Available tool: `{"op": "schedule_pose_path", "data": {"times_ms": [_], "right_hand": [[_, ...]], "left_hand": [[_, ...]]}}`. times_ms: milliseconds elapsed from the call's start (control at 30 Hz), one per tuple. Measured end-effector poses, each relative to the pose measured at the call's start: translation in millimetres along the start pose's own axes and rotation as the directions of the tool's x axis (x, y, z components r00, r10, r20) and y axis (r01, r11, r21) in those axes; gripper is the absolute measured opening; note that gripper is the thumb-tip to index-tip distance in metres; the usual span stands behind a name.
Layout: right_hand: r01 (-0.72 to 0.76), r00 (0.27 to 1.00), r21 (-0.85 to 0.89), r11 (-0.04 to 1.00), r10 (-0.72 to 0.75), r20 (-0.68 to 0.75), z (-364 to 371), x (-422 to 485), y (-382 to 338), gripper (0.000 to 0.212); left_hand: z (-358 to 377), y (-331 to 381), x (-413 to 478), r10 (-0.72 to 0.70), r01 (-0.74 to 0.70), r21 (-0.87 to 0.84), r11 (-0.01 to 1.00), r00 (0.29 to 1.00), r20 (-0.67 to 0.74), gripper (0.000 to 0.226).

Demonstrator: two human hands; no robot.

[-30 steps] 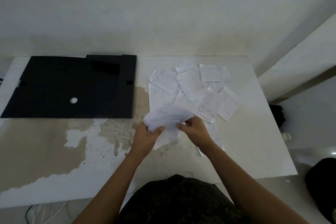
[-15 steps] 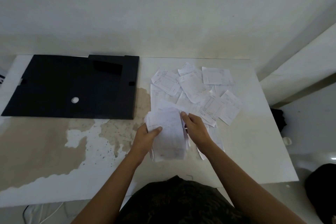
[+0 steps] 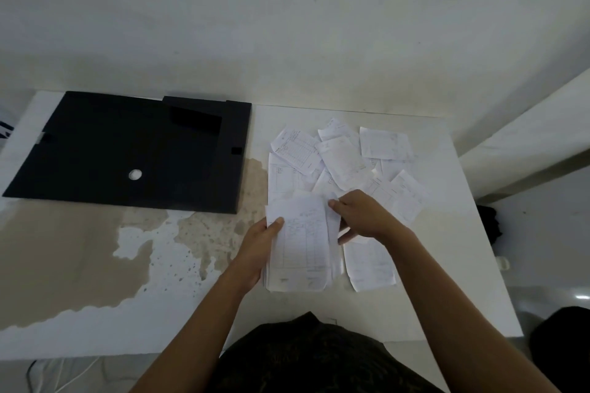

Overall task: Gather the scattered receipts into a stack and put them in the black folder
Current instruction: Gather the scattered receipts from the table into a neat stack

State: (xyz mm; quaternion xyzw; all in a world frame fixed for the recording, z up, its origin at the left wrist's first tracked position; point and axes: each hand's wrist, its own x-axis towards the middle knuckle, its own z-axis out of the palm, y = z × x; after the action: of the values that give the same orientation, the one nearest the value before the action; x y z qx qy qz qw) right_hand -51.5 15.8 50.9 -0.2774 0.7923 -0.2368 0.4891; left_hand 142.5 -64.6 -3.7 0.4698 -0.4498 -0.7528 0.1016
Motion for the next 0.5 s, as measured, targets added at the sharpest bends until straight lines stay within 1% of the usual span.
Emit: {"op": "schedule_pose_path", "data": {"times_ms": [67,100,167,200,233,267,333,367,400,433,500], "right_hand": [[0.017,1.000,-0.029,0.999,-0.017,0.003,-3.4,-2.0,-3.7,0.042],[0.046,0.999,-0.064,0.997,-0.047,-0.021,-2.2,-0.4,-5.7,0.043],[0.124,0.987,-0.170,0.978,-0.139,-0.078,6.0,1.2,-12.4,0.045],[0.170,0.977,-0.186,0.968,-0.190,-0.098,13.5,1.2,-15.8,0.045],[0.208,0.968,-0.144,0.967,-0.225,-0.113,21.3,0.4,-19.0,0.046],[0.221,0.964,-0.033,0.975,-0.224,-0.141,27.3,0.7,-19.6,0.050],[0.187,0.960,0.221,0.957,-0.129,-0.250,34.9,-0.2,-21.3,0.058],[0.174,0.951,0.285,0.943,-0.085,-0.297,37.5,-0.8,-21.7,0.060],[0.171,0.946,0.284,0.944,-0.077,-0.314,40.8,-1.1,-21.3,0.060],[0.169,0.955,0.256,0.952,-0.093,-0.283,45.5,-2.1,-20.8,0.059],[0.193,0.975,0.215,0.957,-0.163,-0.150,57.2,-3.8,-19.7,0.057]], "left_hand": [[1.5,1.5,-0.4,-0.009,0.010,-0.017,1.000,1.000,0.026,0.029],[2.8,2.9,-0.6,-0.017,0.018,-0.022,1.000,0.998,0.053,0.028],[7.4,5.9,-1.3,-0.030,0.032,-0.022,0.999,0.993,0.112,0.030],[10.1,7.0,-1.5,-0.022,0.024,-0.011,1.000,0.993,0.120,0.032],[12.8,8.1,-1.6,-0.006,0.007,-0.003,1.000,0.994,0.106,0.034],[15.2,9.4,-1.8,0.014,-0.013,-0.014,1.000,0.997,0.075,0.033],[17.1,12.4,-2.4,0.061,-0.061,-0.102,0.993,0.998,-0.003,0.025],[16.6,14.2,-2.9,0.085,-0.090,-0.158,0.983,0.996,-0.037,0.020],[15.8,16.3,-3.5,0.108,-0.119,-0.209,0.971,0.992,-0.061,0.018],[14.7,18.1,-3.5,0.128,-0.143,-0.246,0.959,0.989,-0.075,0.018],[13.7,21.8,-4.4,0.152,-0.172,-0.271,0.947,0.984,-0.093,0.016]]}}
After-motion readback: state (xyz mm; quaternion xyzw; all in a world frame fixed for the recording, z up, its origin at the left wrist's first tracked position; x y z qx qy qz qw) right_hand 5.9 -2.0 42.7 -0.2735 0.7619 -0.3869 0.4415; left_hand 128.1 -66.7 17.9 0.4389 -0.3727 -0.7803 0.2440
